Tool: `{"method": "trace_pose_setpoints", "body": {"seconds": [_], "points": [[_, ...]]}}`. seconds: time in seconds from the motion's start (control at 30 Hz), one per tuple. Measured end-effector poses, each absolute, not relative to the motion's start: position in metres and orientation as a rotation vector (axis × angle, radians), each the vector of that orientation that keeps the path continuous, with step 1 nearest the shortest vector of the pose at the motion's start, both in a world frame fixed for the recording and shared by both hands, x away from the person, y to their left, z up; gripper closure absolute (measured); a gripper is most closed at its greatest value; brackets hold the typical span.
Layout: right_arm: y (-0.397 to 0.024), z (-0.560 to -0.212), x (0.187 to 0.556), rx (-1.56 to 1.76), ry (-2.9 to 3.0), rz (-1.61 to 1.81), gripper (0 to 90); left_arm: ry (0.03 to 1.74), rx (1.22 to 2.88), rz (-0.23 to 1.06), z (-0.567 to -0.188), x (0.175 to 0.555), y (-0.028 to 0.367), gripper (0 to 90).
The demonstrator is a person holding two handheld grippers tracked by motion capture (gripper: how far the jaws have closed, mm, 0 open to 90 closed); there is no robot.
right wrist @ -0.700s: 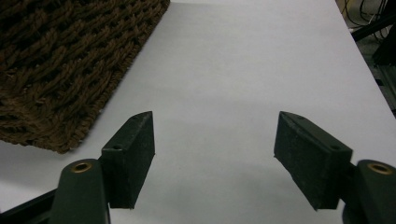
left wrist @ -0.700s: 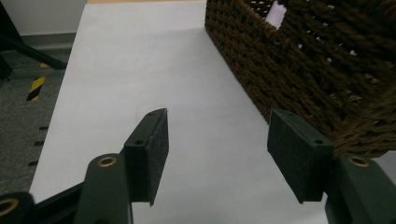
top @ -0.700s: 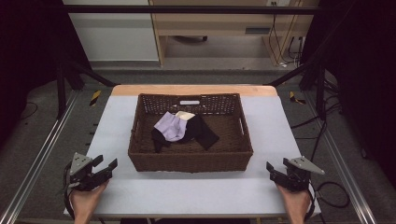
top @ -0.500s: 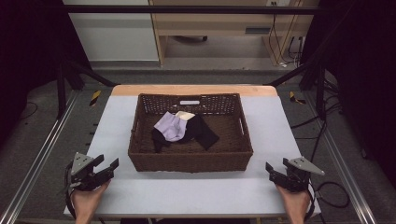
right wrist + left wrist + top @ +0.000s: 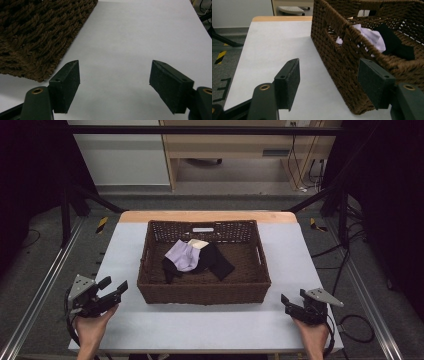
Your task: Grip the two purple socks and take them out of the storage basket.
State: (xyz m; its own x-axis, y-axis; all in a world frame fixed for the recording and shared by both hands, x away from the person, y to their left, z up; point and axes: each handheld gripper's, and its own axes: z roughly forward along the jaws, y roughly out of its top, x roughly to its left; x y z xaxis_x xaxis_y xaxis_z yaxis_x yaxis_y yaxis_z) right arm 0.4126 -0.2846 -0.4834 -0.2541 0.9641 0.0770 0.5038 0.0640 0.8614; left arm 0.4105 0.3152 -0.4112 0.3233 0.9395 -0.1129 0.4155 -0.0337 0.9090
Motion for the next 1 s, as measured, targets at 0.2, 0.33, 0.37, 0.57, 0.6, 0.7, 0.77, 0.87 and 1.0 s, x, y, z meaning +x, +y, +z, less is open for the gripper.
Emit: {"method": "trace_pose_setpoints", "body": {"seconds": [0.2,0.33,0.37,0.57,0.6,0.7,0.77,0.87,1.0], "points": [[-0.283,-0.484,0.414,1.460,1.807,1.117,24.9,1.224,1.615,0.680,-0.398,0.417,0.308,33.7],[-0.282,-0.484,0.414,1.453,1.805,1.109,24.5,1.209,1.606,0.673,-0.389,0.423,0.301,33.4],[-0.282,-0.484,0.414,1.452,1.809,1.104,24.3,1.204,1.605,0.671,-0.386,0.424,0.300,33.4],[-0.280,-0.484,0.413,1.450,1.810,1.094,24.2,1.164,1.595,0.683,-0.365,0.429,0.289,33.2],[-0.280,-0.484,0.413,1.448,1.806,1.093,24.2,1.158,1.595,0.686,-0.363,0.430,0.288,33.2],[-0.280,-0.484,0.413,1.449,1.807,1.092,24.1,1.140,1.607,0.696,-0.355,0.433,0.282,33.3],[-0.280,-0.484,0.413,1.451,1.808,1.092,24.1,1.128,1.607,0.694,-0.350,0.435,0.277,33.4],[-0.280,-0.484,0.413,1.449,1.808,1.085,24.0,1.116,1.611,0.683,-0.345,0.439,0.271,33.5],[-0.279,-0.485,0.413,1.446,1.804,1.078,24.2,1.101,1.623,0.677,-0.341,0.444,0.261,33.4]]}}
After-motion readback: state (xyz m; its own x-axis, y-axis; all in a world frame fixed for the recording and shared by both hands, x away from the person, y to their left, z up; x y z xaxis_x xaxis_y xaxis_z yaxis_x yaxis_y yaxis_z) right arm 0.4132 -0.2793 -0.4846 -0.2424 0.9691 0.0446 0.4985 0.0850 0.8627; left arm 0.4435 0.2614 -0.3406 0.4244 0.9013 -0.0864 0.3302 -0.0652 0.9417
